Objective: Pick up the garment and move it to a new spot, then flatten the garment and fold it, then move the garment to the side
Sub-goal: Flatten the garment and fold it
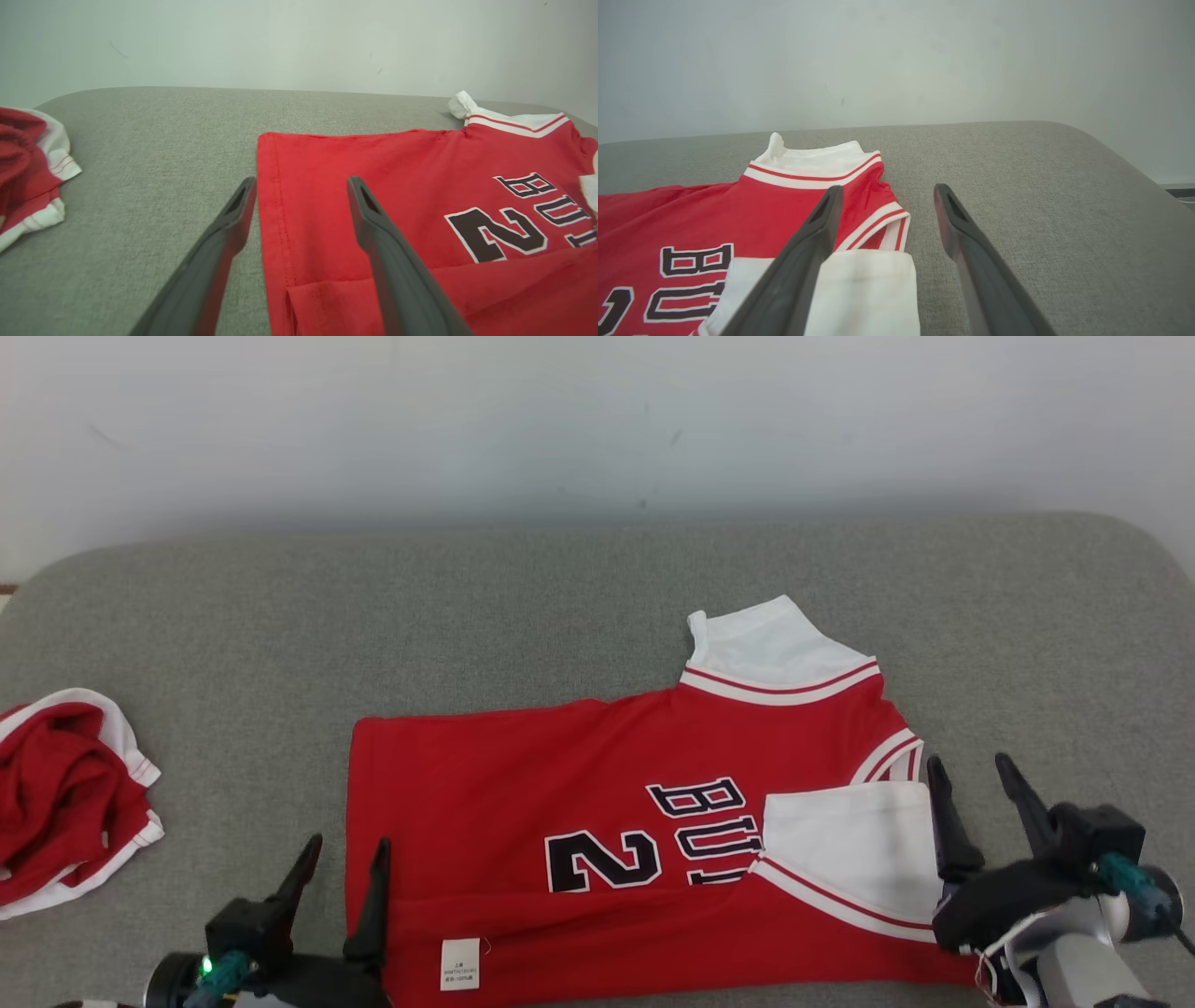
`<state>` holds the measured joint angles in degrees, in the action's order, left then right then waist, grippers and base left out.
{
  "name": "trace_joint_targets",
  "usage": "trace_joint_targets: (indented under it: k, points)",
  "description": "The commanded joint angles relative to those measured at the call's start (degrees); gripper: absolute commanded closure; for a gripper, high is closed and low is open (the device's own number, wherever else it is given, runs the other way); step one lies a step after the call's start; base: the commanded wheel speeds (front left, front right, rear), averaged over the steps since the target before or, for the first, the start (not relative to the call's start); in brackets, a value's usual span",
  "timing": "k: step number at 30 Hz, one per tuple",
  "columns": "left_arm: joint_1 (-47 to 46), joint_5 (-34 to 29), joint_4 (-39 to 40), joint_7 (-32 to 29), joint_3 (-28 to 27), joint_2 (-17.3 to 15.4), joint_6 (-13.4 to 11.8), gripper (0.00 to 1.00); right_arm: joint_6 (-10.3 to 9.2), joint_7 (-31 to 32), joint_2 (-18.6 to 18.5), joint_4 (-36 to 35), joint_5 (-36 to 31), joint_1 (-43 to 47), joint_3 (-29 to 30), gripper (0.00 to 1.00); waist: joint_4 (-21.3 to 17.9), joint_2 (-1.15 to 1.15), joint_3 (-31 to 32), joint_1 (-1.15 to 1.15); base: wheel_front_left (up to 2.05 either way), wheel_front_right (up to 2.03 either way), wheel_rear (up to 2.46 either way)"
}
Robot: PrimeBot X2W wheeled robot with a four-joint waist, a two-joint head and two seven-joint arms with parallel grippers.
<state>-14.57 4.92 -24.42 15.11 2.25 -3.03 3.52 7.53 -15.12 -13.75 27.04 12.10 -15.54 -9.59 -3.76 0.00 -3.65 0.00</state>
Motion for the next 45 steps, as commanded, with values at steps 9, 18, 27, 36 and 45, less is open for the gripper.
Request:
trace_joint_targets:
  k: [9, 18, 27, 36, 45]
  points:
    - [-15.5, -2.4, -6.6, 0.1, 1.1, -1.5, 2.5, 0.0, -0.08, 0.0, 0.1, -0.5, -0.7, -9.0, -0.6, 0.0, 0.1, 0.0, -9.6, 0.0, 0.0, 0.0, 0.0]
    - [-24.6, -1.8, -16.8, 0.1, 0.2, -2.9, 2.6, 0.0, -0.08, 0.0, 0.7, -1.6, 0.8, -9.6, -1.4, 0.0, -1.3, 0.0, -12.0, 0.0, 0.0, 0.0, 0.0]
    - [-30.0, 0.2, -23.5, 0.1, -1.0, -3.4, 3.1, 0.0, -0.08, 0.0, -0.2, -2.9, 1.8, -10.7, -0.6, 0.0, -2.0, 0.0, -13.1, 0.0, 0.0, 0.0, 0.0]
    - [-33.9, 1.8, -32.1, 0.1, -0.1, -3.3, 3.6, 0.0, -0.08, 0.0, -1.6, -4.6, 2.4, -13.9, -2.5, 0.0, -2.0, 0.0, -13.1, 0.0, 0.0, 0.0, 0.0]
    - [-35.2, 2.8, -33.4, 0.1, 0.9, -3.0, 3.8, 0.04, -0.08, 0.0, -4.2, -5.2, 3.4, -17.3, -4.5, 0.0, -1.7, 0.0, -13.6, 0.0, 0.0, 0.0, 0.0]
